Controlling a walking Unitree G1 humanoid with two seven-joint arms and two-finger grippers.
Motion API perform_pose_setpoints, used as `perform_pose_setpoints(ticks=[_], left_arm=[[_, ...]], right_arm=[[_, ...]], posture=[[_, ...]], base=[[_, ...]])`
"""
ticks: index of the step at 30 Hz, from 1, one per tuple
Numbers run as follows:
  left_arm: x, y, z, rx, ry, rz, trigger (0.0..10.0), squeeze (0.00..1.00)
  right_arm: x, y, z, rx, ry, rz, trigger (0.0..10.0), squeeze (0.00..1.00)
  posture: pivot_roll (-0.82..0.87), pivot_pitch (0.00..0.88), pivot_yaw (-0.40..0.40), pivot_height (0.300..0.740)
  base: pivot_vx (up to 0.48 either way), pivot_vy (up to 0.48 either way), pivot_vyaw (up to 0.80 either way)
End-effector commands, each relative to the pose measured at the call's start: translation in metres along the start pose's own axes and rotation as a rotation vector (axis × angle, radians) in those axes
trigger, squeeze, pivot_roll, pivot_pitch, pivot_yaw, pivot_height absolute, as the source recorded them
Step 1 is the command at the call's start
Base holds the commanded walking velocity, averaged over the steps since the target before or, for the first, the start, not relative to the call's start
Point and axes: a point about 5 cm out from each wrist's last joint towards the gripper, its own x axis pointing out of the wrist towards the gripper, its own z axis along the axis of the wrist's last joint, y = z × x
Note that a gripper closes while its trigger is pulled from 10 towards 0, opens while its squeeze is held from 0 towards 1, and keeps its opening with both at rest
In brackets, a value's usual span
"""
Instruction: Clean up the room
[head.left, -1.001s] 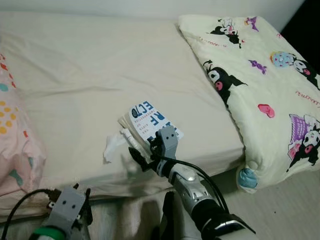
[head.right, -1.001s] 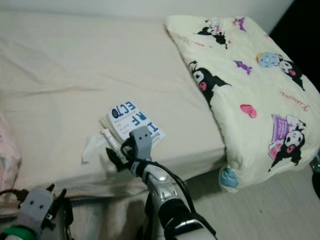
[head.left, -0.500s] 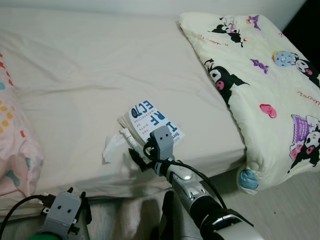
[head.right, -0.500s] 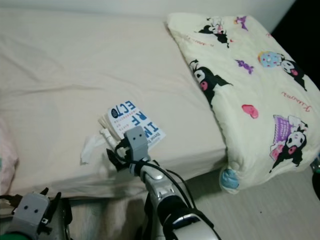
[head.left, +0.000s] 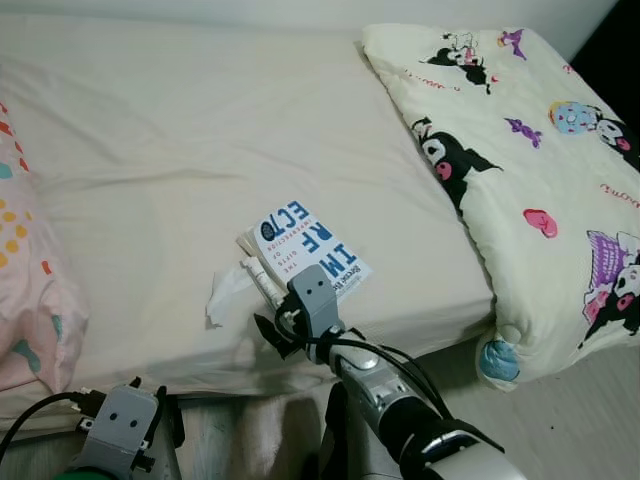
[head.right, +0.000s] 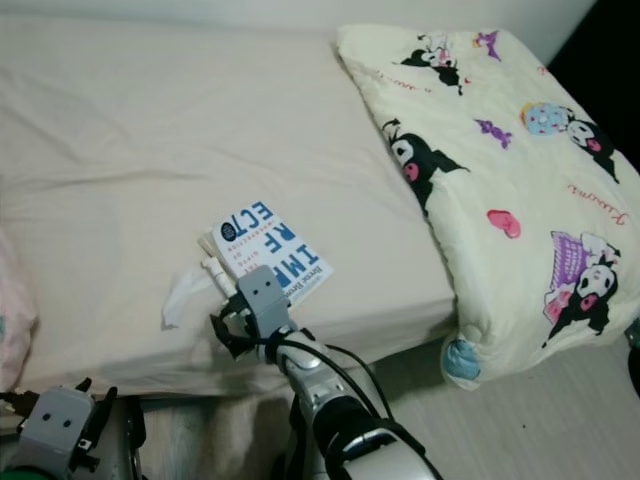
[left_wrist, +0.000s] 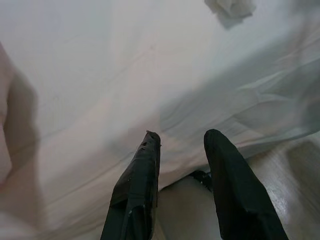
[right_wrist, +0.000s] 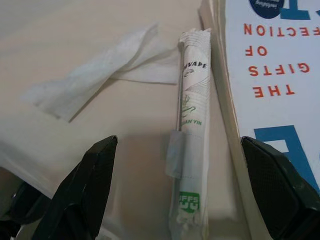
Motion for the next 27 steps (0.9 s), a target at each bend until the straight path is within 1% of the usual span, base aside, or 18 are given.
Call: perform_pose_setpoints(ticks=[1, 6, 14, 16, 19, 21, 22, 23, 24, 26, 27], left_arm=[[-0.005, -0.003, -0.005, -0.008, 0.033, -0.019, 10.0, 0.00], [-0.005, -0.003, -0.005, -0.008, 0.033, -0.021, 10.0, 0.00], [-0.005, -0.003, -0.003, -0.008, 0.032, -0.020, 10.0, 0.00], [-0.005, -0.003, -0.003, -0.007, 0.032, -0.020, 10.0, 0.00], [-0.003, -0.002, -0.003, -0.002, 0.033, -0.022, 10.0, 0.00], [-0.002, -0.002, -0.003, -0.001, 0.030, -0.021, 10.0, 0.00], [-0.002, -0.002, -0.003, -0.001, 0.030, -0.021, 10.0, 0.00], [-0.002, -0.002, -0.002, -0.002, 0.030, -0.020, 10.0, 0.00], [-0.002, -0.002, -0.003, -0.002, 0.032, -0.019, 10.0, 0.00], [-0.002, -0.002, -0.003, -0.003, 0.033, -0.018, 10.0, 0.00], [-0.004, -0.002, -0.005, 0.002, 0.042, -0.020, 10.0, 0.00]], right_arm=[[0.004, 0.025, -0.008, 0.036, 0.020, 0.065, 10.0, 0.00], [0.002, 0.027, -0.014, 0.030, 0.039, 0.079, 10.0, 0.00], [0.000, 0.028, -0.017, 0.038, 0.036, 0.096, 10.0, 0.00], [-0.001, 0.028, -0.019, 0.034, 0.044, 0.098, 10.0, 0.00], [-0.003, 0.025, -0.025, 0.012, 0.085, 0.063, 9.8, 0.00], [-0.003, 0.021, -0.025, 0.022, 0.091, 0.032, 5.5, 0.00], [-0.003, 0.021, -0.025, 0.022, 0.091, 0.032, 5.5, 0.00], [-0.003, 0.020, -0.024, 0.032, 0.090, 0.022, 4.3, 0.00], [-0.003, 0.019, -0.024, 0.039, 0.088, 0.018, 0.9, 0.00], [-0.003, 0.019, -0.023, 0.042, 0.087, 0.017, 0.9, 0.00], [-0.002, 0.019, -0.022, 0.047, 0.083, 0.021, 0.0, 0.00]], posture=[[0.12, 0.201, -0.163, 0.571], [0.13, 0.196, -0.163, 0.571], [0.13, 0.194, -0.163, 0.571], [0.13, 0.194, -0.163, 0.571], [0.13, 0.187, -0.158, 0.571], [0.13, 0.188, -0.160, 0.571], [0.13, 0.188, -0.160, 0.571], [0.13, 0.188, -0.160, 0.571], [0.13, 0.188, -0.159, 0.571], [0.13, 0.188, -0.159, 0.571], [0.13, 0.184, -0.152, 0.571]], base=[[0.000, 0.000, 0.00], [0.000, 0.000, 0.00], [0.000, 0.000, 0.00], [0.000, 0.000, 0.00], [0.000, 0.000, 0.00], [0.000, 0.000, 0.00], [0.000, 0.000, 0.00], [0.000, 0.000, 0.00], [0.000, 0.000, 0.00], [0.000, 0.000, 0.00], [0.000, 0.000, 0.00]])
